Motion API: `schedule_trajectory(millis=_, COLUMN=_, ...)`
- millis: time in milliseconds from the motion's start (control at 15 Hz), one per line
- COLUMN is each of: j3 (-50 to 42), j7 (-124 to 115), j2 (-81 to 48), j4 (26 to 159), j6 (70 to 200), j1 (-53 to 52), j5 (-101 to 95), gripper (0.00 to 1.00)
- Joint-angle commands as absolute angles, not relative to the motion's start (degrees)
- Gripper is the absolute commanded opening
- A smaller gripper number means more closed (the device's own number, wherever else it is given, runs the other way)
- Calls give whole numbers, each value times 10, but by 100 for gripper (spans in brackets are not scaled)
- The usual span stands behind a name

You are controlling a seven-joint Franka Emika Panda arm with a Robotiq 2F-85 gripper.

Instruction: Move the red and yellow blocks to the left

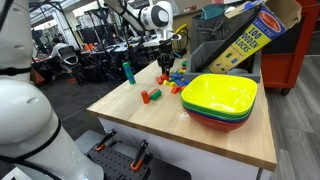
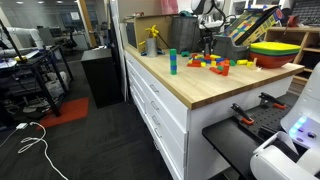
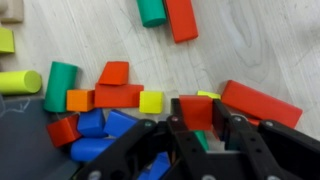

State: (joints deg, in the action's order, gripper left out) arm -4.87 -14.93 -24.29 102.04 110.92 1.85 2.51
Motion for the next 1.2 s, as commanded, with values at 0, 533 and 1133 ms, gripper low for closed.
schedule_trajectory(millis=0, j3=-39, j7=-149, j2=-181, j4=1084, j6=1102, j1=-3, j5=6, gripper=9)
schedule_trajectory(millis=533, j3=-10, j7=-203, j2=-171, j4=1114, j6=1108, j1=-53, j5=-20, gripper=9)
schedule_trajectory(millis=1133, j3=6, j7=-228, j2=-216, j4=1065, j6=1092, j1=-57, j5=42, gripper=9)
